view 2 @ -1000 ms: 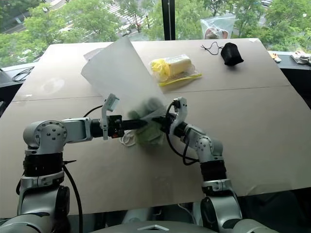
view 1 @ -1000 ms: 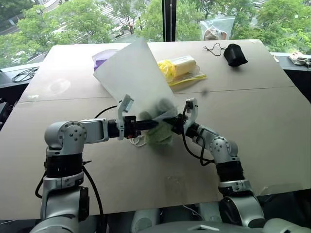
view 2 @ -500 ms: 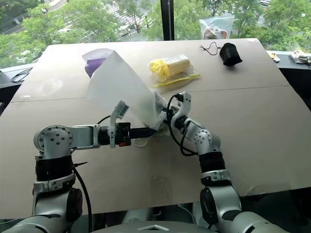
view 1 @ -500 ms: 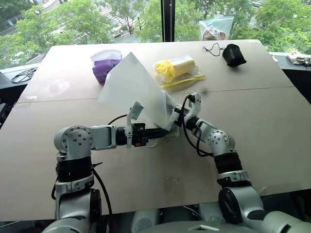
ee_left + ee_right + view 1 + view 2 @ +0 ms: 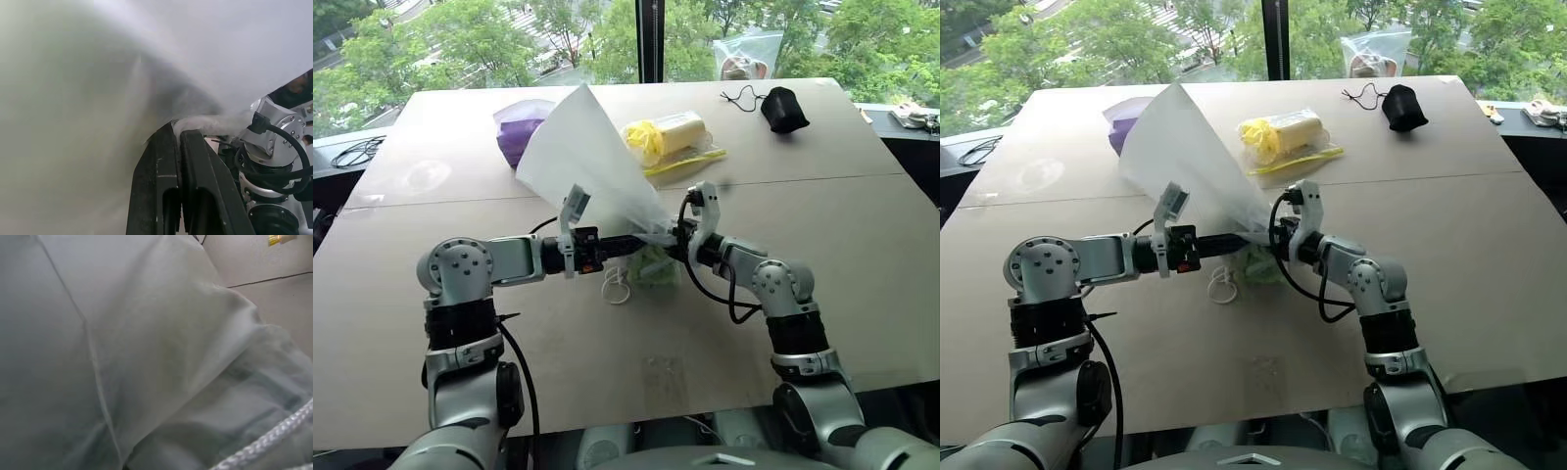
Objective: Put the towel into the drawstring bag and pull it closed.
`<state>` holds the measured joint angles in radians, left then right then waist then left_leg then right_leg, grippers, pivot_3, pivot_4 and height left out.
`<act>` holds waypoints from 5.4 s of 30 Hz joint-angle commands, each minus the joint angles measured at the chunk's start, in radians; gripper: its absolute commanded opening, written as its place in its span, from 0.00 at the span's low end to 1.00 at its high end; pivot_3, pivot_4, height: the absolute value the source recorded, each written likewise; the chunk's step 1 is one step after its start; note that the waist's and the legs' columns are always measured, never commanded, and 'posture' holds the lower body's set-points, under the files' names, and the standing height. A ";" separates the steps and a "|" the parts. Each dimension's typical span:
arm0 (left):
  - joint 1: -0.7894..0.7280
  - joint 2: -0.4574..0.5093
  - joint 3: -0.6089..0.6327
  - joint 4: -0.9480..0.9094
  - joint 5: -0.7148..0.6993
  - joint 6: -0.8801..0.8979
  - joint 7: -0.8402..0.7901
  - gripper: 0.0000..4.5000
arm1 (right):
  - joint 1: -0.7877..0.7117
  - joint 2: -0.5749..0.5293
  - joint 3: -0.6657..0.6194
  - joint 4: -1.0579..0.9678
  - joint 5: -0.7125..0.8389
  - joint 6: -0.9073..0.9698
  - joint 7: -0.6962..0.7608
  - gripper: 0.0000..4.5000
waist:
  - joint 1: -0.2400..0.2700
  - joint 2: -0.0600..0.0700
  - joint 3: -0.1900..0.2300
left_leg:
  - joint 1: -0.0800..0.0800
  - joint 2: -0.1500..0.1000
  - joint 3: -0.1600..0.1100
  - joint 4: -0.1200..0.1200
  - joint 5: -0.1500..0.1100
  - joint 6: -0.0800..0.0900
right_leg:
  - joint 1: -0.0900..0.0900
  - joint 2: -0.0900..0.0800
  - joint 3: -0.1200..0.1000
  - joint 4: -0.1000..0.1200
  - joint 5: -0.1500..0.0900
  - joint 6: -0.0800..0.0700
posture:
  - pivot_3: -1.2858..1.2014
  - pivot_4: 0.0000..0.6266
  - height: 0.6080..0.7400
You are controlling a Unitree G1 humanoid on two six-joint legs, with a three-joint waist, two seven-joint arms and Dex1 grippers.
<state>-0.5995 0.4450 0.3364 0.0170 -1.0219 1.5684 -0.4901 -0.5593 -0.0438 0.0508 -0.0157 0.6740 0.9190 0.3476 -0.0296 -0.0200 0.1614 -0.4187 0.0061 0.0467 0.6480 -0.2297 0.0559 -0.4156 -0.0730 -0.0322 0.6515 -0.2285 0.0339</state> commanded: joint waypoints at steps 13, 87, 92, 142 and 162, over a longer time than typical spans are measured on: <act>-0.079 0.030 -0.019 -0.011 0.023 -0.147 -0.069 0.00 | 0.033 -0.008 0.029 -0.010 -0.141 -0.067 -0.042 0.94 | -0.001 -0.001 0.001 | 0.000 0.000 0.000 0.000 0.000 0.000 | 0.000 0.000 0.000 -0.001 0.000 0.000 | 0.52 0.24 1.00; -0.206 0.357 -0.440 0.231 0.471 -0.755 -0.658 0.00 | 0.023 -0.293 0.152 -0.153 -0.420 -0.262 0.213 0.62 | 0.009 -0.004 0.009 | -0.006 0.001 0.000 -0.001 0.003 -0.005 | -0.005 0.001 -0.001 -0.005 0.000 0.000 | 0.52 0.24 1.00; -0.253 0.328 -0.463 0.301 0.539 -0.817 -0.693 0.00 | -0.112 -0.195 0.243 0.178 -0.540 -0.369 0.186 0.62 | 0.013 -0.004 0.009 | -0.014 0.001 0.001 0.003 0.003 -0.004 | -0.012 0.003 -0.001 -0.003 0.000 0.000 | 0.52 0.24 1.00; 0.617 -0.053 -0.243 -0.377 0.848 -0.882 0.251 0.00 | 0.033 -0.235 -0.018 -0.289 -0.214 -0.058 0.265 0.00 | 0.041 0.013 -0.003 | 0.005 0.002 0.000 0.007 0.001 0.001 | 0.004 0.001 -0.001 0.007 -0.001 -0.005 | 0.52 0.24 1.00; -0.108 0.286 0.009 -0.111 0.910 -1.260 0.280 0.00 | -0.520 -0.563 -0.108 -0.246 -0.345 -0.156 0.231 0.00 | 0.037 -0.002 0.012 | -0.015 0.003 -0.001 0.005 0.004 -0.004 | -0.009 0.003 -0.009 -0.006 0.002 -0.001 | 0.52 0.24 1.00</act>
<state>-0.6598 0.7145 0.3548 -0.1097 -0.0977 0.3282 -0.1866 -1.0294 -0.5974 0.0090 -0.2455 0.3052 0.7737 0.5807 0.0076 -0.0221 0.1738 -0.4336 0.0086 0.0458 0.6521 -0.2260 0.0519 -0.4236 -0.0700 -0.0422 0.6445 -0.2262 0.0333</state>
